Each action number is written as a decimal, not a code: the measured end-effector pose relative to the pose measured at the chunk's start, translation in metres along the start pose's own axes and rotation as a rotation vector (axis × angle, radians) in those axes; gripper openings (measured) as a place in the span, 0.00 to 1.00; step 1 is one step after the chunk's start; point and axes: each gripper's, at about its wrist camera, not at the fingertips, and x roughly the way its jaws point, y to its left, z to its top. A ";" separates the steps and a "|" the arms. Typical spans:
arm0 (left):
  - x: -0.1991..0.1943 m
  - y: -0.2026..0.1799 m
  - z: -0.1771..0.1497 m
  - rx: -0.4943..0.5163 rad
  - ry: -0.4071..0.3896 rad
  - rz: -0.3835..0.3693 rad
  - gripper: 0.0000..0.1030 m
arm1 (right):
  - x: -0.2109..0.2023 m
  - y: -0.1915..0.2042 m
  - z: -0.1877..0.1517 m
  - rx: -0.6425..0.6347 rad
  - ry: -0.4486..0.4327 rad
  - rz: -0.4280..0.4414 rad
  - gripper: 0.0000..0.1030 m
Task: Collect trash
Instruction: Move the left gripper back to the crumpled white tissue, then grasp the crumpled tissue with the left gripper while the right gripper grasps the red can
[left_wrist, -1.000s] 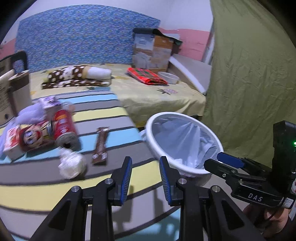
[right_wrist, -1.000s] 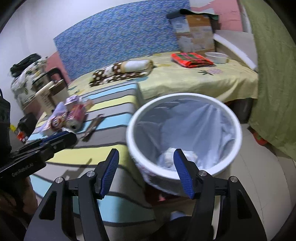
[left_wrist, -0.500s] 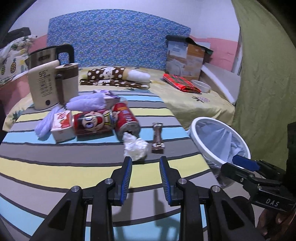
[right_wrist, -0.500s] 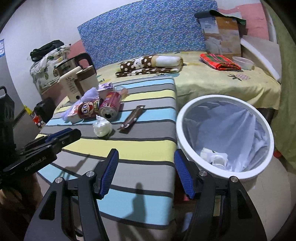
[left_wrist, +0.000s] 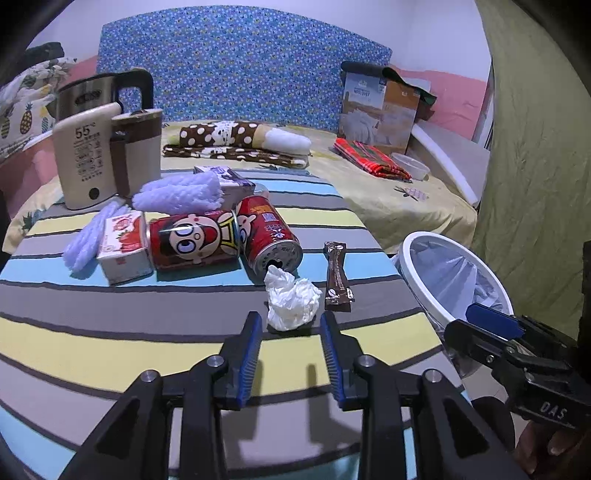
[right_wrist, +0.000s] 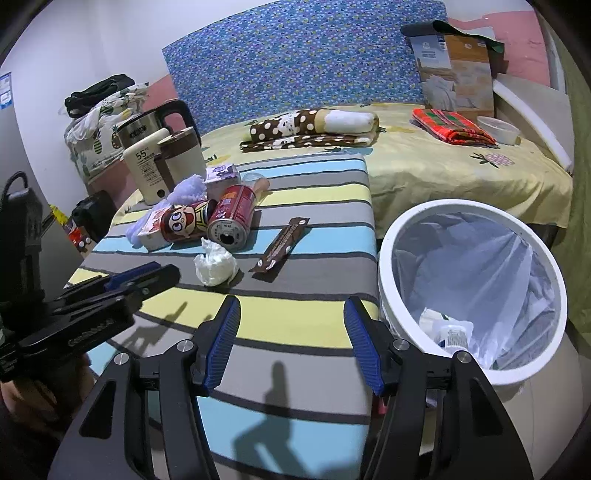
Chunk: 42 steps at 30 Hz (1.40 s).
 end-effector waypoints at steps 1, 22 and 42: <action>0.004 0.000 0.001 -0.002 0.002 0.002 0.42 | 0.001 -0.001 0.001 0.002 0.001 0.000 0.58; 0.039 0.010 0.009 -0.013 0.046 -0.003 0.23 | 0.027 -0.005 0.017 0.008 0.032 0.015 0.58; 0.002 0.071 0.011 -0.093 -0.017 0.048 0.23 | 0.091 0.046 0.049 -0.070 0.104 0.116 0.58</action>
